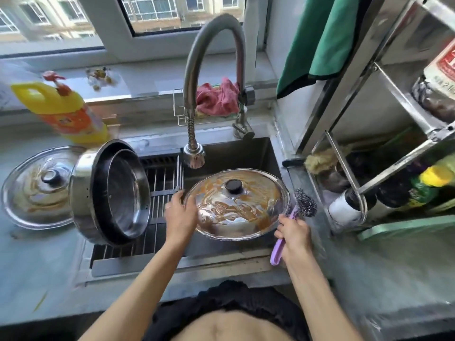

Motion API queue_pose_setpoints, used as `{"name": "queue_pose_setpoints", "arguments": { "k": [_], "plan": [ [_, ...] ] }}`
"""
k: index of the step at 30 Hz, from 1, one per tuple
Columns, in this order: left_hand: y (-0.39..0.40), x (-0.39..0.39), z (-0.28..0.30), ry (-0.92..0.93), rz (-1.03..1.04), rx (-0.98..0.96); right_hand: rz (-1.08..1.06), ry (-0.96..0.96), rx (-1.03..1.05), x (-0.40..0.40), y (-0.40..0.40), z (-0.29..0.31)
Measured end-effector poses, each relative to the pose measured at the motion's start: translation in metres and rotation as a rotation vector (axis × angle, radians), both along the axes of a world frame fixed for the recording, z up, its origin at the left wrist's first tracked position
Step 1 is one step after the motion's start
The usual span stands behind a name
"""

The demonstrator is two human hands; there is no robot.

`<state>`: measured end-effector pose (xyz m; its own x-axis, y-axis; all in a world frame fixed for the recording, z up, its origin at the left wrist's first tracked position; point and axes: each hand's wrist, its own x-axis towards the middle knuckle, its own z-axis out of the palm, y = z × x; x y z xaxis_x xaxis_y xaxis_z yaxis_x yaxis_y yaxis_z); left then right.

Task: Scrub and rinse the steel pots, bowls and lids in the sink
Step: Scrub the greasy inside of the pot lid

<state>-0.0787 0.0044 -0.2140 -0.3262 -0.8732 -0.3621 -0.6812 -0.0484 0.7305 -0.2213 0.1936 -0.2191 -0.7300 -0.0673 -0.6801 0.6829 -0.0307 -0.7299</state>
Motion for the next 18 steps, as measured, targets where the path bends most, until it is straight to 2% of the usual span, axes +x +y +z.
{"name": "queue_pose_setpoints", "arguments": {
  "k": [2, 4, 7, 10, 12, 15, 18],
  "plan": [
    [0.005, 0.009, 0.000, 0.151, 0.253, 0.307, -0.013, -0.017, -0.011, 0.002, -0.003, -0.004],
    [0.008, 0.010, 0.002, 0.383, 0.454, 0.603, 0.015, -0.018, -0.014, 0.005, -0.005, -0.008],
    [0.004, 0.009, 0.004, 0.634, 0.629, 0.808, 0.211, 0.031, 0.095, 0.009, -0.007, -0.011],
    [0.004, 0.007, 0.000, 0.650, 0.634, 0.819, 0.449, 0.228, 0.433, 0.011, -0.002, -0.001],
    [0.012, 0.006, 0.000, 0.673, 0.575, 0.794, 0.509, 0.399, 0.611, 0.013, 0.005, 0.009],
    [0.019, 0.003, -0.003, 0.641, 0.447, 0.633, 0.546, 0.630, 0.617, 0.014, 0.011, 0.021],
    [0.017, 0.001, -0.006, 0.561, 0.313, 0.448, 0.726, 0.904, 0.549, 0.011, 0.001, 0.026]
  ]
}}
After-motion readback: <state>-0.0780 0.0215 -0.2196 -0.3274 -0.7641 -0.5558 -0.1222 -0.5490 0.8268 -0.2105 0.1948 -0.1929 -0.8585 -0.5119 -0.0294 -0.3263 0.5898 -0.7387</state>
